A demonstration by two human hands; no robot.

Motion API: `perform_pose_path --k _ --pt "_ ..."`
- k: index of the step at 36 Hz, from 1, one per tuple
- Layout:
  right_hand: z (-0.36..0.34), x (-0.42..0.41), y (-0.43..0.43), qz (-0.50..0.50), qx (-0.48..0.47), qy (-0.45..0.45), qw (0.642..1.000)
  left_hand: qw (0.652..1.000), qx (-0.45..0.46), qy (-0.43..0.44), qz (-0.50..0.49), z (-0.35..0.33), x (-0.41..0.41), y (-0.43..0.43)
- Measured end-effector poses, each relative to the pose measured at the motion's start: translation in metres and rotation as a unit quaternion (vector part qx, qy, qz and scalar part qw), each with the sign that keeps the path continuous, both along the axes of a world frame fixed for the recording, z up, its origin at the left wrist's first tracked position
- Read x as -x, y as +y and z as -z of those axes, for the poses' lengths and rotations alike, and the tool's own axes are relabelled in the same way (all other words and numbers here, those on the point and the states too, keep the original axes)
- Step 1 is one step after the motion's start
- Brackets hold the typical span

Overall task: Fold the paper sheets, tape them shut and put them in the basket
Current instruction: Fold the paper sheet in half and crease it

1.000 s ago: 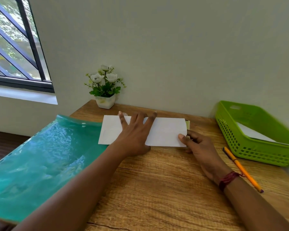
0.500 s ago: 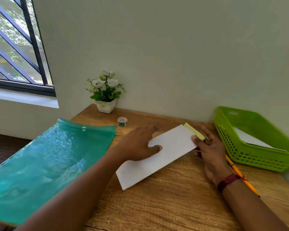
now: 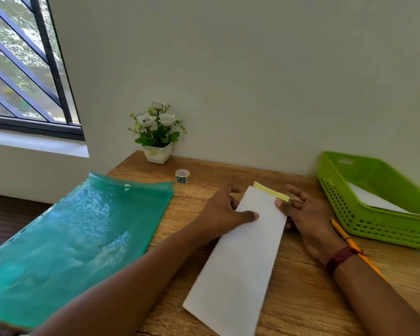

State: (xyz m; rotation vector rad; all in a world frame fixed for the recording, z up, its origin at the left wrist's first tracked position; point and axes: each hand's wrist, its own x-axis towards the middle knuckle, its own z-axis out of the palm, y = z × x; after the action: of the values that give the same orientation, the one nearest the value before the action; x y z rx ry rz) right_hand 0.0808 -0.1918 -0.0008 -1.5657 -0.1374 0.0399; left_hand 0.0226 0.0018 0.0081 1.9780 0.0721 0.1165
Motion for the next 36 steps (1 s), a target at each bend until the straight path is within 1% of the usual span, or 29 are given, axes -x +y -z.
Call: perform_pose_path --k 5,9,16,24,36 --pt "0.0 0.003 0.007 -0.057 0.054 -0.017 0.997 0.987 0.153 0.035 -0.022 0.003 -0.001 -0.004" --pt "-0.002 0.005 0.011 -0.089 0.074 -0.028 0.993 0.975 0.21 0.037 -0.064 0.006 -0.005 -0.001" --pt "-0.003 0.006 0.014 -0.101 0.081 -0.03 0.991 0.967 0.247 0.034 -0.049 0.006 -0.005 0.001" --pt "0.001 0.001 0.014 -0.09 0.031 -0.017 0.995 0.958 0.282 0.035 -0.036 0.003 -0.001 0.001" --pt "0.002 0.004 0.012 -0.078 0.008 -0.029 0.996 0.968 0.245 0.034 -0.042 0.002 0.0 0.0"
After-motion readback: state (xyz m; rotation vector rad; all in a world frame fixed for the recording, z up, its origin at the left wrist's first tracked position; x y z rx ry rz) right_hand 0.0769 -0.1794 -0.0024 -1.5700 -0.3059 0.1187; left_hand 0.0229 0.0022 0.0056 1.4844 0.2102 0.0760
